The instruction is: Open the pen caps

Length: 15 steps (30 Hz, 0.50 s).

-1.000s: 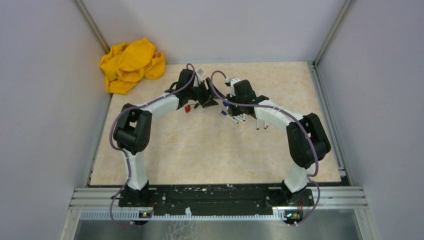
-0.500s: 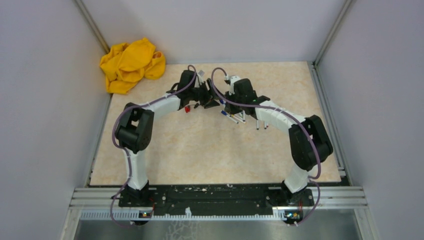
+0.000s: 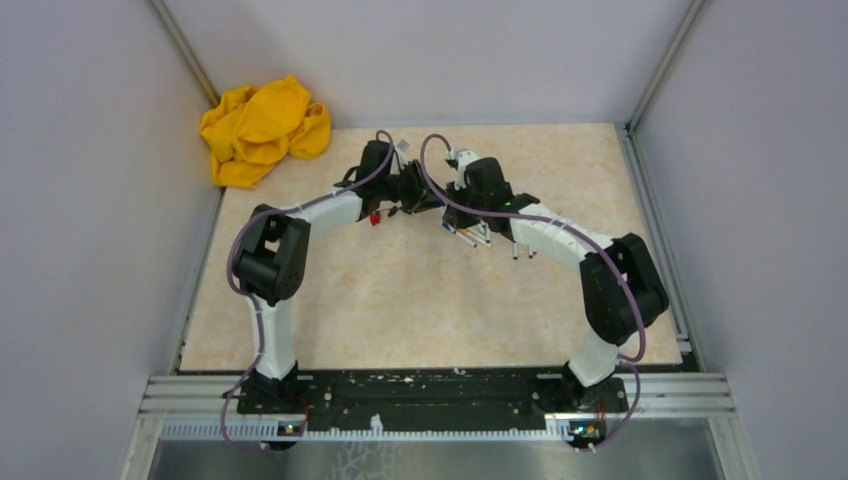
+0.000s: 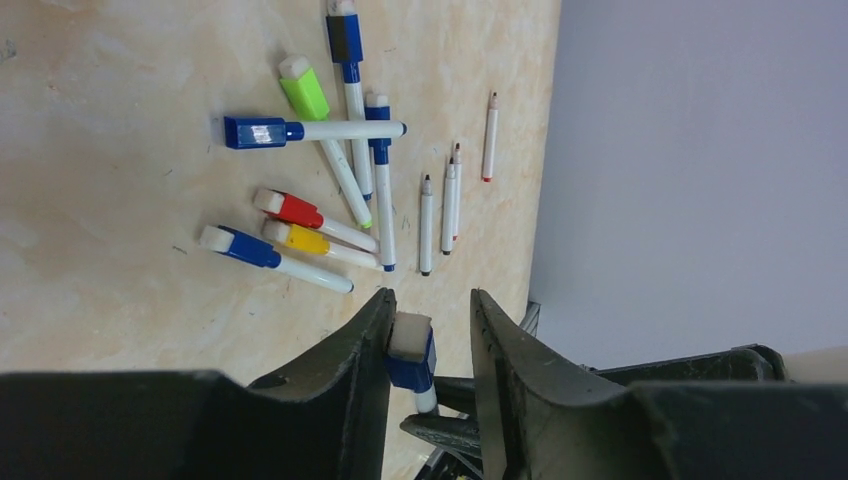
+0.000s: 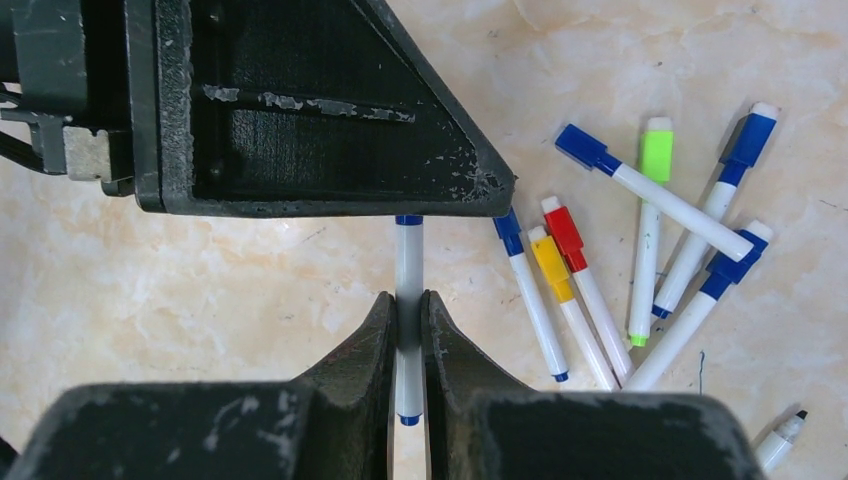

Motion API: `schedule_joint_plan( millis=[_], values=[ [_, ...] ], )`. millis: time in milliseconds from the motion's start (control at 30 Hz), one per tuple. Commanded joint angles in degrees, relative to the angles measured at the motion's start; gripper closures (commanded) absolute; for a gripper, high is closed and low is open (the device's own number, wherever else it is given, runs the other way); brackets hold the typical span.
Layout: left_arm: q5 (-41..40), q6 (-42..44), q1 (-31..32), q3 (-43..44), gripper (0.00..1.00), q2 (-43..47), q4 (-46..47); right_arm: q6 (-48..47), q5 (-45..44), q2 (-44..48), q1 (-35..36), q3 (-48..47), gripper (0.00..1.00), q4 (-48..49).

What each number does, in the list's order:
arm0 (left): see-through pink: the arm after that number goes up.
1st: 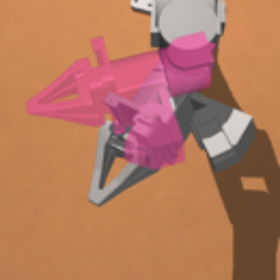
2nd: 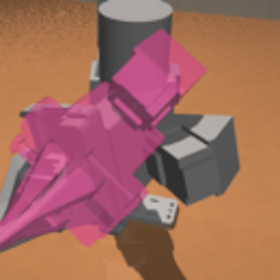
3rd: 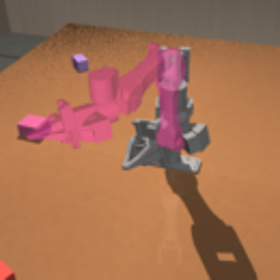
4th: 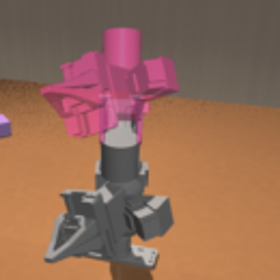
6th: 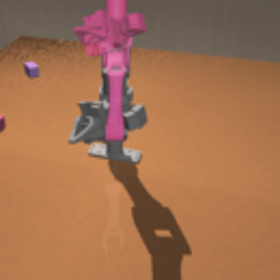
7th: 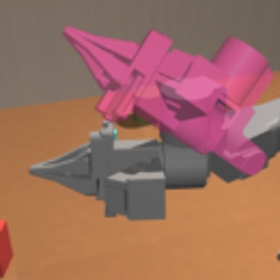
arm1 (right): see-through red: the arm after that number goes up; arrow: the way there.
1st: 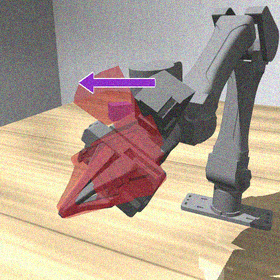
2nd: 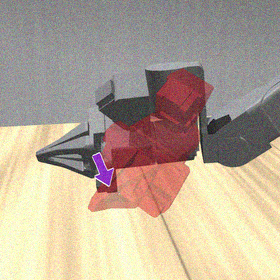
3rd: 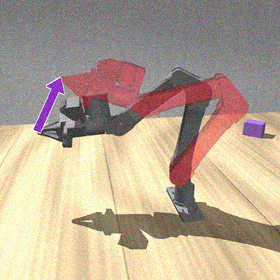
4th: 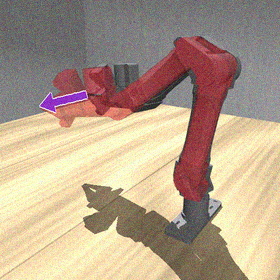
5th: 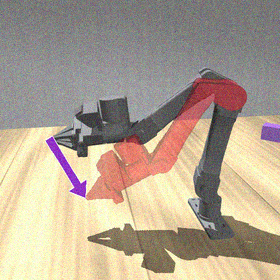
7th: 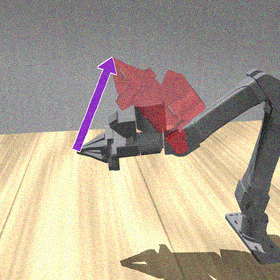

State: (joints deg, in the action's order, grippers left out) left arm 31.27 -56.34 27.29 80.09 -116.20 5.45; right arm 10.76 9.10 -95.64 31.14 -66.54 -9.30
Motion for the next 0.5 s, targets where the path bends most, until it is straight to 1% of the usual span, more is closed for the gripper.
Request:
schedule_joint_plan(
  millis=[0,67,200,367,467],
  values=[
    [0.80,-2.11,0.22,-0.22,0.65,-0.69,2.01,0.76,0.40,2.20,0.77,0.44,1.00,2.93],
    [0.77,-2.11,0.29,-0.58,0.73,-0.48,2.12,0.83,0.02,2.28,0.76,0.63,1.00,3.12],
    [0.79,-2.13,0.30,-1.50,1.00,-0.15,3.12,1.12,-0.22,2.49,0.77,0.92,1.00,3.56],
    [-0.39,-1.99,0.30,-2.08,1.00,0.65,4.24,1.69,-0.06,2.59,0.76,1.49,1.00,4.90],
    [-1.04,-1.40,0.29,-0.48,1.00,0.31,3.84,2.19,0.19,2.13,0.77,1.65,1.00,6.04]
  ],
)
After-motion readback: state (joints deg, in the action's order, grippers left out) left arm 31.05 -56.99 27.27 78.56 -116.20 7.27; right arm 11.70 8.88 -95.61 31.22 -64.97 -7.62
